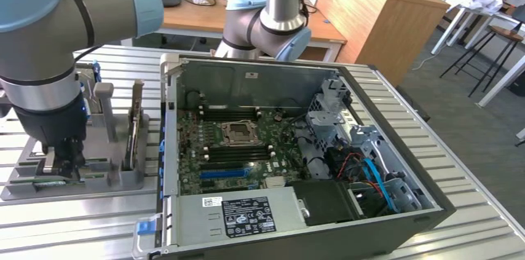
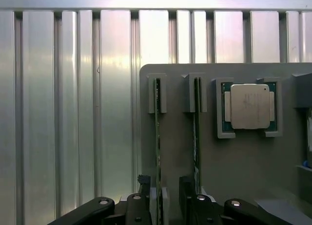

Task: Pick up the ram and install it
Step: 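Pick up the ram and move it above insertion slot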

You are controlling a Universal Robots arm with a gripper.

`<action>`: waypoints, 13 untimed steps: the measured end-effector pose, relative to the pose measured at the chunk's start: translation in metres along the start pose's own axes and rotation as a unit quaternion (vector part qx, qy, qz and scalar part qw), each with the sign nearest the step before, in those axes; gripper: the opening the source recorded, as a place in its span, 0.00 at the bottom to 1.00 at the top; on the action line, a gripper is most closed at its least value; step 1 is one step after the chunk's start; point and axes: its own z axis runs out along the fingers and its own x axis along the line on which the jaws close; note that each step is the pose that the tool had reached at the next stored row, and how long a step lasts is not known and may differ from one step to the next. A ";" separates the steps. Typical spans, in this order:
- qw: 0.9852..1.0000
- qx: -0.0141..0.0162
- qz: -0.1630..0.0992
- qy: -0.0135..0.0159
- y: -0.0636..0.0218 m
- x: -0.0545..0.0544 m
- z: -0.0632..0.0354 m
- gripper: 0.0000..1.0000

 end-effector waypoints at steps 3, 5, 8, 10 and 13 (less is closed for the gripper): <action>1.000 0.000 -0.001 0.000 0.0000 0.000 0.0012 0.37; 1.000 0.000 -0.001 0.000 0.0000 0.000 0.0012 0.37; 1.000 0.000 -0.002 0.000 0.0000 0.000 0.0014 0.37; 1.000 0.000 -0.008 0.000 0.0000 0.000 0.0015 0.37; 1.000 -0.001 -0.018 0.000 0.0000 0.000 0.0017 0.37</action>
